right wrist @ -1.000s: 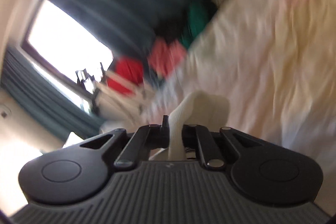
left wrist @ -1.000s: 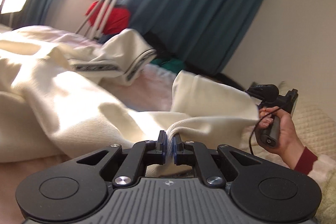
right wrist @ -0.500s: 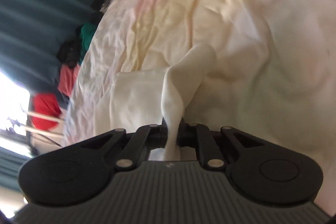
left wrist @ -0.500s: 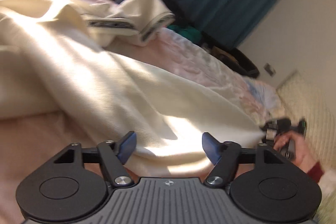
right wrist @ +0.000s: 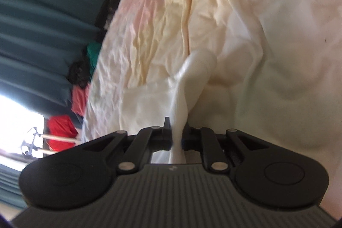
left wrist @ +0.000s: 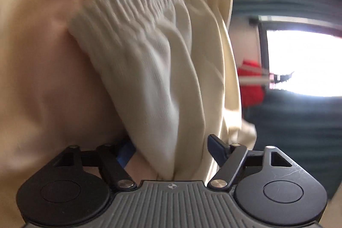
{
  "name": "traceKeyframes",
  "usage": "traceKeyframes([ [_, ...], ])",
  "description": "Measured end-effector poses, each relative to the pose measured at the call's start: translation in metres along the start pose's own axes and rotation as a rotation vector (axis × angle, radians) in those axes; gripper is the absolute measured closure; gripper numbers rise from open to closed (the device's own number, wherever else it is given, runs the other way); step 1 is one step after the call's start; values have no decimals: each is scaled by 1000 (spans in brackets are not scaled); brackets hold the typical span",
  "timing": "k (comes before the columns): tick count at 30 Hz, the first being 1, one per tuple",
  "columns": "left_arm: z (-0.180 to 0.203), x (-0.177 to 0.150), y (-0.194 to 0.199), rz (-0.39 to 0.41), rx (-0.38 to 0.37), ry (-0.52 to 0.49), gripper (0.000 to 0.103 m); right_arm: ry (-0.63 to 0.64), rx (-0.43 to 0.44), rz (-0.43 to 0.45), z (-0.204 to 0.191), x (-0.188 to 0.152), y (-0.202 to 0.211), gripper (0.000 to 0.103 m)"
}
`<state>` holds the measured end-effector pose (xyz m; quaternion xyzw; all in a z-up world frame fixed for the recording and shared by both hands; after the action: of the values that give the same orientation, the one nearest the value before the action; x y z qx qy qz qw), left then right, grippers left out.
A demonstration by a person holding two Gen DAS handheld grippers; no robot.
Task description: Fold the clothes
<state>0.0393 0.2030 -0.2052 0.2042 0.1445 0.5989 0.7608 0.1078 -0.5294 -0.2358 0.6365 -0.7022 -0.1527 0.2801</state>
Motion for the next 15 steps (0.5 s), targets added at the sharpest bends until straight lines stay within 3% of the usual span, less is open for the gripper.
traceKeyframes([
  [2, 0, 16, 3, 60, 18, 5, 50, -1, 16, 32, 2, 5, -1, 91],
  [3, 1, 23, 4, 83, 34, -3, 68, 1, 20, 43, 3, 8, -2, 91],
  [6, 11, 36, 5, 56, 89, -60, 87, 12, 11, 5, 9, 9, -15, 91],
  [9, 32, 50, 21, 64, 99, -134, 91, 56, -35, -44, 11, 4, -23, 94],
  [15, 67, 101, 96, 83, 122, -221, 95, 157, -39, 5, -7, 8, -9, 97],
])
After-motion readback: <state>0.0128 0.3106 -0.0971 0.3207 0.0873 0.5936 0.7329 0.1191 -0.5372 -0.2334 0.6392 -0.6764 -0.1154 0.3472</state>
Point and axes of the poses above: each gripper's, at about its wrist camera, not at the fingertips, and y roughly against the way its jaws point, z to its right, x to its top, the point moved 5 cm from there along -y, roughly the way its jaws point, and after that the axes turned 2 degrees about -y, right-handed, at the moved point
